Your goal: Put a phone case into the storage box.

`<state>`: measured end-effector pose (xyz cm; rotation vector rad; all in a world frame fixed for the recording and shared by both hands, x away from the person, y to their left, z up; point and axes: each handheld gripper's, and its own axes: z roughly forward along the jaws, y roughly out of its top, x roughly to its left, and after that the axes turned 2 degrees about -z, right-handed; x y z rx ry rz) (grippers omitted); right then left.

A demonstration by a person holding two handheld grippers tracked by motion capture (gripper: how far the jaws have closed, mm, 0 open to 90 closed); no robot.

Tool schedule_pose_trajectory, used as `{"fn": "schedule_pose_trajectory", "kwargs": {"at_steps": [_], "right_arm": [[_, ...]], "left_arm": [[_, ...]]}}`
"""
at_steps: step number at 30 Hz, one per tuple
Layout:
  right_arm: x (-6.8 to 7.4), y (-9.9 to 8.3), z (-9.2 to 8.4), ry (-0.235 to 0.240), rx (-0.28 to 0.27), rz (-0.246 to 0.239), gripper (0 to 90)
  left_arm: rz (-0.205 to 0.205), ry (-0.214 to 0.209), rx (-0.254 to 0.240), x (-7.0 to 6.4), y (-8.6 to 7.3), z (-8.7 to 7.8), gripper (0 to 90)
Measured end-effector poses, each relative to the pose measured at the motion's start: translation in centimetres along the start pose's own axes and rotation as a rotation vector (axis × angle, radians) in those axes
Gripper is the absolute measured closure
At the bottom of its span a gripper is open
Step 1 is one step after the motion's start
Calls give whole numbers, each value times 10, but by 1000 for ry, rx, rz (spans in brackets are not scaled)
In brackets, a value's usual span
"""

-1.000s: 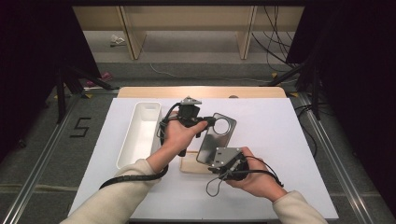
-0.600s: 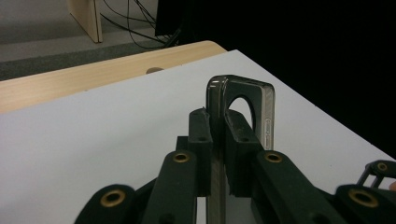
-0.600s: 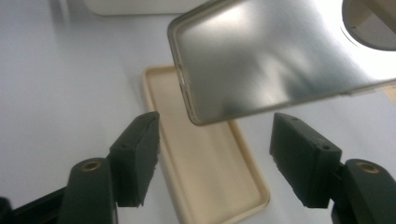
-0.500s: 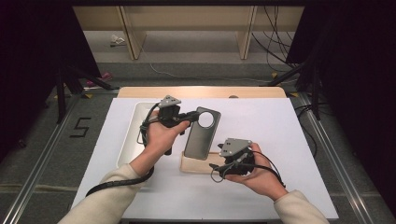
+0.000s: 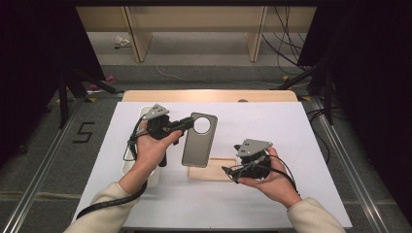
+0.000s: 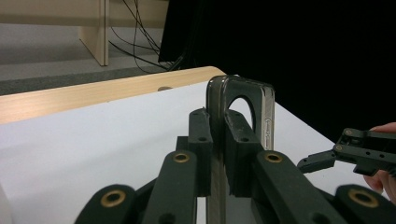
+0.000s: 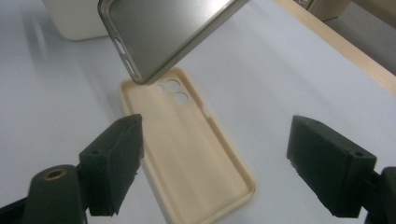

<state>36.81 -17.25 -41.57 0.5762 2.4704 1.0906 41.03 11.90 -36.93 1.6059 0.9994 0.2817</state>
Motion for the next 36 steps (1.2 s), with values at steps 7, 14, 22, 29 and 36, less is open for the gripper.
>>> {"fn": "schedule_pose_trajectory", "kwargs": {"at_steps": [7,14,22,29,36], "right_arm": [[-2,-3,1,-3,-2,15,179],[-3,-4,1,-2,-4,26,172],[-4,-5,1,-2,-11,40,170],[-5,-5,0,-6,-14,54,170],[-5,-5,0,-8,-17,59,169]], "left_arm": [[9,8,-9,6,-2,-10,821],[2,4,-21,11,-1,-19,821],[5,6,-56,16,8,-31,821],[8,9,-63,19,12,-35,821],[6,18,-82,24,17,-41,821]]}}
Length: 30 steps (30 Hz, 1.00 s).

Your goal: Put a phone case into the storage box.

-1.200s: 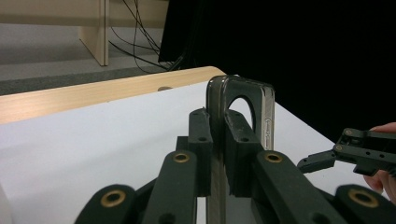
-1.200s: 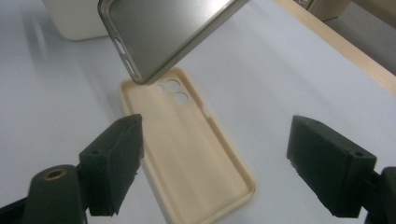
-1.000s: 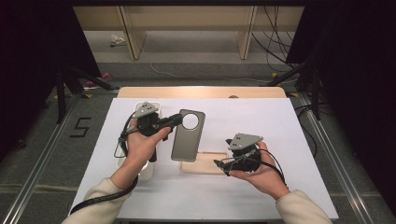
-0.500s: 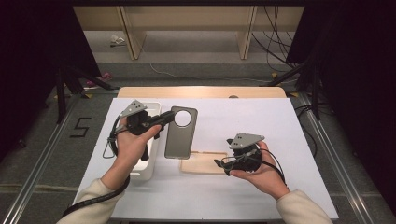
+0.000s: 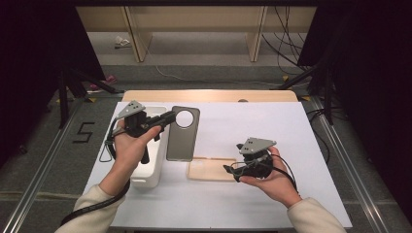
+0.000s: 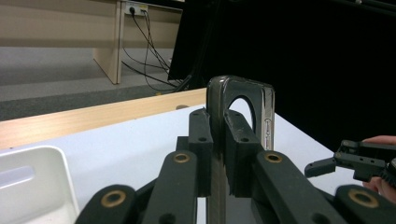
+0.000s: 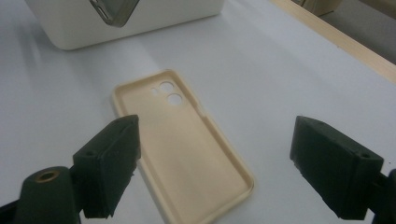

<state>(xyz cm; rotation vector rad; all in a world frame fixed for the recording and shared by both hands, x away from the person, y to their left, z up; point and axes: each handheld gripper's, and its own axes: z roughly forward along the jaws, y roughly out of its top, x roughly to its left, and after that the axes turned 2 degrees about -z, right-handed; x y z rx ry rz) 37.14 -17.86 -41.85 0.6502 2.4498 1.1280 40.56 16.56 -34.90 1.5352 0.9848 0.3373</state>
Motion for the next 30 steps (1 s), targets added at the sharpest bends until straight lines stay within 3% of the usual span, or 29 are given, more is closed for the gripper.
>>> {"fn": "schedule_pose_trajectory", "kwargs": {"at_steps": [30], "right_arm": [[-1,-1,1,5,-3,10,168]], "left_arm": [[-8,26,-54,19,22,-26,821]]}}
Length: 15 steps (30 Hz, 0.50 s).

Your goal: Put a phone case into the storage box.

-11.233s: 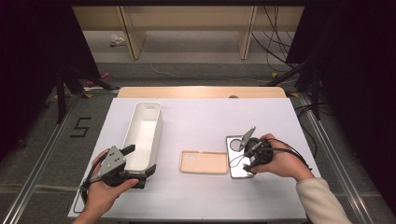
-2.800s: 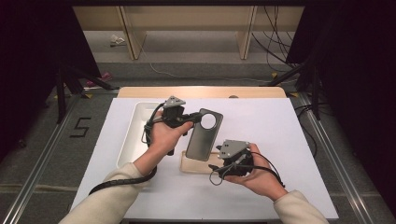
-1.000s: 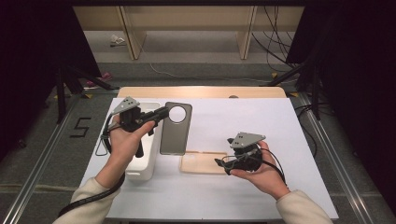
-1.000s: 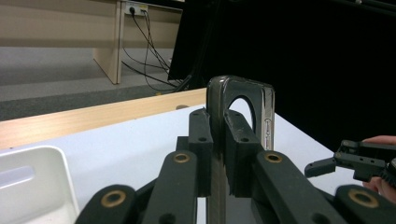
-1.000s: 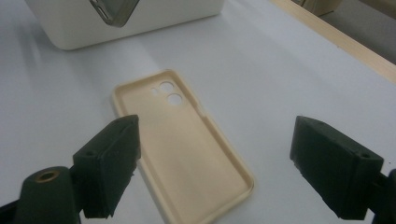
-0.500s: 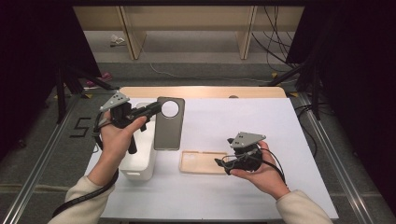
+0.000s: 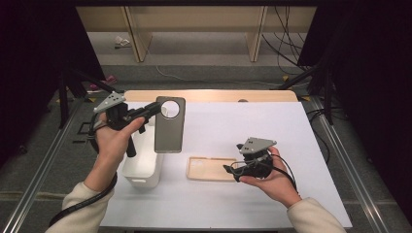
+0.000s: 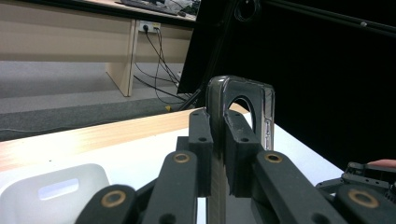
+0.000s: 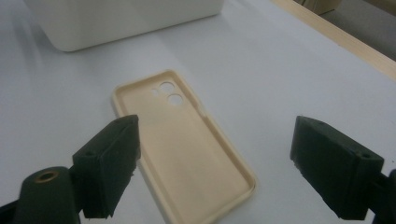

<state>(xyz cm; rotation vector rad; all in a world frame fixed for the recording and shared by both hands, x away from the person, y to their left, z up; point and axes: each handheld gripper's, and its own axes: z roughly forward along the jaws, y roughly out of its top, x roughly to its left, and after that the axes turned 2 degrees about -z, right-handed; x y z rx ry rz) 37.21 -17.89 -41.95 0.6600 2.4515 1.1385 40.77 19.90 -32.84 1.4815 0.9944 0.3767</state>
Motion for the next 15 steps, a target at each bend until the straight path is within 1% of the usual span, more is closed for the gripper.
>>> {"fn": "schedule_pose_trajectory", "kwargs": {"at_steps": [15], "right_arm": [[1,0,0,2,1,2,167]], "left_arm": [[-2,-3,-11,7,7,-7,822]]}}
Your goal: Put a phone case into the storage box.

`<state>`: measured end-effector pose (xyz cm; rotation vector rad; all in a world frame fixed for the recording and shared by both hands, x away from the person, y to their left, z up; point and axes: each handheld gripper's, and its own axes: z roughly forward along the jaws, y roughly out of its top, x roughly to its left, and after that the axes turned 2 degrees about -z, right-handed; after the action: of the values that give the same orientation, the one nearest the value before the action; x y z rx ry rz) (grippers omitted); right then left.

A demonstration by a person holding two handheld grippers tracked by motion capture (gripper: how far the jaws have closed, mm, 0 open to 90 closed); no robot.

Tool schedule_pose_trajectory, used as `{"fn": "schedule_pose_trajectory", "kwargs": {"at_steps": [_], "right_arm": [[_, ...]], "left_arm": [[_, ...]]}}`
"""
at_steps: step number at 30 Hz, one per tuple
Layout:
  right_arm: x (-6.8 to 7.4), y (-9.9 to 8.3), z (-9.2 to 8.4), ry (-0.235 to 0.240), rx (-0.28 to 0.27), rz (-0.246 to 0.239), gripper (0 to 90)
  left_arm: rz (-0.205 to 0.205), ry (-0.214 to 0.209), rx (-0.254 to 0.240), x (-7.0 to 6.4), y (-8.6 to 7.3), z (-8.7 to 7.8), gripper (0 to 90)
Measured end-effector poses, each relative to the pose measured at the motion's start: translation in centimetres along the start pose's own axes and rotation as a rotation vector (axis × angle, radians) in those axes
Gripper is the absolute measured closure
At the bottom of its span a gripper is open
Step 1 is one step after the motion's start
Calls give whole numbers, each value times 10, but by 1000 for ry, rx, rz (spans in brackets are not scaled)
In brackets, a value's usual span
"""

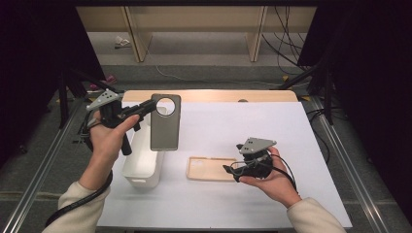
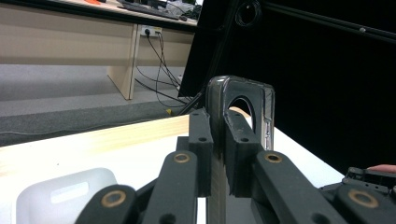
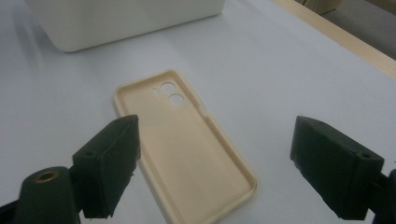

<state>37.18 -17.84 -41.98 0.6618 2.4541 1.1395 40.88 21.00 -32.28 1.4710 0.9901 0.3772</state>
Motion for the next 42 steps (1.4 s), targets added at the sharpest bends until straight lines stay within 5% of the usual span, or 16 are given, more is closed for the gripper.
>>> {"fn": "schedule_pose_trajectory", "kwargs": {"at_steps": [42], "right_arm": [[0,0,0,1,-8,12,167]], "left_arm": [[6,29,-17,23,19,-4,822]]}}
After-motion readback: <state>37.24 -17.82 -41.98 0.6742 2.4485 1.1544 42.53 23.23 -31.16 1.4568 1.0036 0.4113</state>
